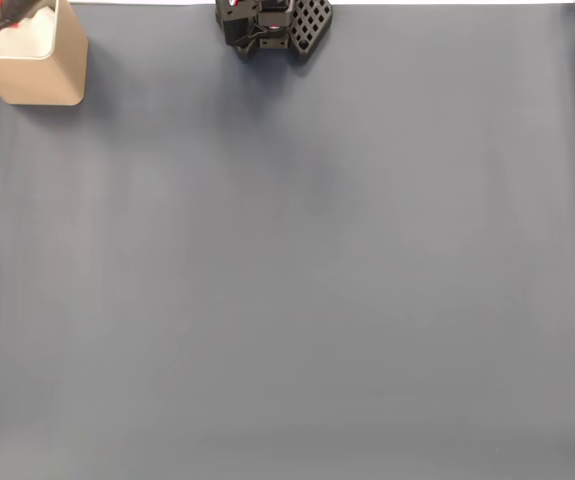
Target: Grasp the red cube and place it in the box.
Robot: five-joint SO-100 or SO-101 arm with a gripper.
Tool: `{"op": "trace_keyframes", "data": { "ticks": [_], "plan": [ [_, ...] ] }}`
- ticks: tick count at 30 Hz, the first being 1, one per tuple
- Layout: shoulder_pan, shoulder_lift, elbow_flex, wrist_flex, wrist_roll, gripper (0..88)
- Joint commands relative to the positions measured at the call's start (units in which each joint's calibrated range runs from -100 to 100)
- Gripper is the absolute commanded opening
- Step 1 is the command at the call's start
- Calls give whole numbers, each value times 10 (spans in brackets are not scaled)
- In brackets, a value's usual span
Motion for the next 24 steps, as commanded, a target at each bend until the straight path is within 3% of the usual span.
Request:
{"op": "trace_keyframes", "data": {
  "ticks": [1,24],
  "plan": [
    [8,-19,1,-18,4,18],
    [18,-23,46,-46,10,18]
  ]
}}
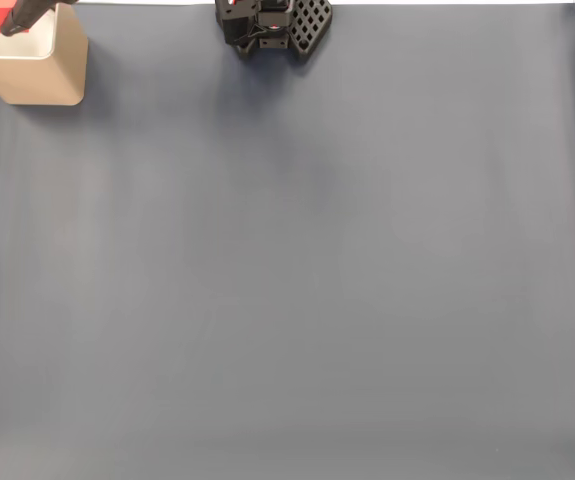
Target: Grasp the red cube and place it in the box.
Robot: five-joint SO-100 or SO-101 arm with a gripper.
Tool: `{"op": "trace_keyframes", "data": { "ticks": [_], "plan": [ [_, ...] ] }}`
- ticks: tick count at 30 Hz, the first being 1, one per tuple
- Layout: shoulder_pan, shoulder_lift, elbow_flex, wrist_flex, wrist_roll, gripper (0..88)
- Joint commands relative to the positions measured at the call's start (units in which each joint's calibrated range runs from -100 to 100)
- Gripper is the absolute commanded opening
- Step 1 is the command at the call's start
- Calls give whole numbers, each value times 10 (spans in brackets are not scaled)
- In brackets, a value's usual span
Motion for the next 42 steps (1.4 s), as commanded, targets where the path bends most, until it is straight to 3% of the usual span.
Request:
{"op": "trace_keyframes", "data": {
  "ticks": [1,16,27,42],
  "plan": [
    [9,-13,-10,-12,4,18],
    [9,-16,-4,-16,8,25],
    [12,-30,10,-17,22,367],
    [12,-33,18,-31,24,437]
  ]
}}
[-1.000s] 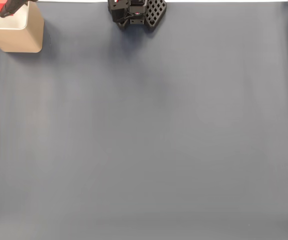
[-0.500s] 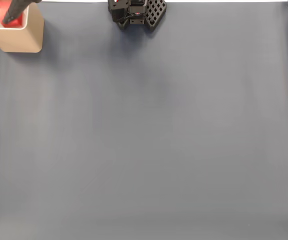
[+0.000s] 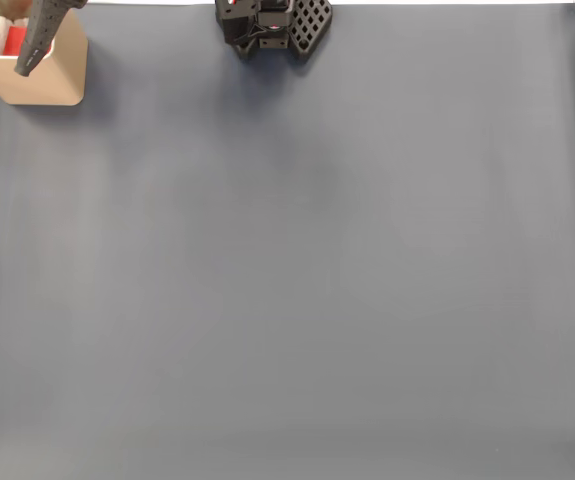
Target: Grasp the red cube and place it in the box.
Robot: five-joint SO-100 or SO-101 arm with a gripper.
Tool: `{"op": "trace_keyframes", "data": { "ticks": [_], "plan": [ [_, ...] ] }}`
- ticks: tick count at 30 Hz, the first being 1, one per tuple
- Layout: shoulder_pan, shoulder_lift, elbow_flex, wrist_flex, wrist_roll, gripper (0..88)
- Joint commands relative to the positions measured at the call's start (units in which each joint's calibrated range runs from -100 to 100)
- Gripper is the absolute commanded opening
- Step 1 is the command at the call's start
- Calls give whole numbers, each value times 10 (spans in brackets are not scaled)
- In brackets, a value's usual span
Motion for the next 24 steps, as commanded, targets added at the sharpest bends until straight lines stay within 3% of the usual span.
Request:
{"op": "trace_keyframes", "data": {
  "ticks": [1,19,24],
  "plan": [
    [8,-17,-1,-16,0,439],
    [8,-19,0,-23,-6,441],
    [8,-22,0,-26,-8,382]
  ]
}}
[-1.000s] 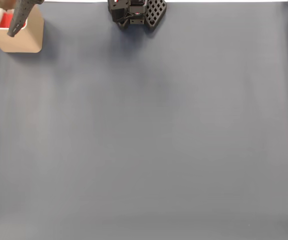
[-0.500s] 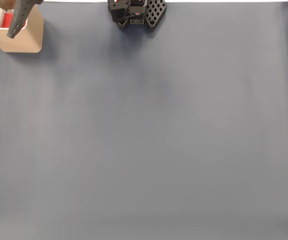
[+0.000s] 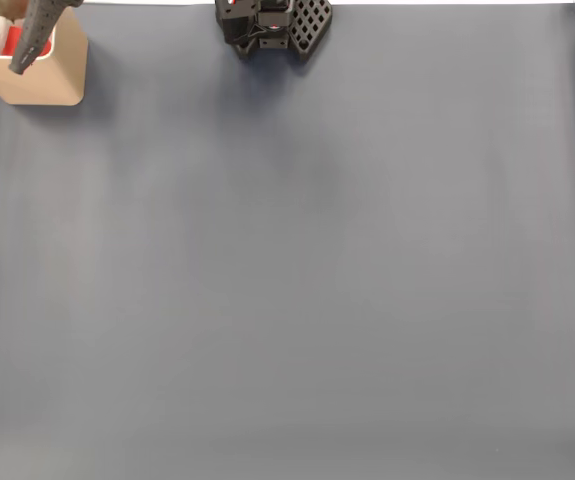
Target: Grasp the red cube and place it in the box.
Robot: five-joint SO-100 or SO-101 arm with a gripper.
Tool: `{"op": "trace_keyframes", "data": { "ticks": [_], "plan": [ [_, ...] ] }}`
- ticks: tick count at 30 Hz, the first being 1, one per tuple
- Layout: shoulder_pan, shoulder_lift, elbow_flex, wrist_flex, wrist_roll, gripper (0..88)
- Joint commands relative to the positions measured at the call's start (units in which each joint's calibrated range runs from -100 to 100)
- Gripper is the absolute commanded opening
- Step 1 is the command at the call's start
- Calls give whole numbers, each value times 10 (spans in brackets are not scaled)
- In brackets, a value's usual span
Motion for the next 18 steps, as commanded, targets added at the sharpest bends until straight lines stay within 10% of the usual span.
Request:
{"op": "trace_keyframes", "data": {
  "ticks": [1,9,18],
  "plan": [
    [5,-18,-5,-11,-3,349],
    [-1,-28,-10,-4,-2,10],
    [-20,-27,-46,21,-7,0]
  ]
}}
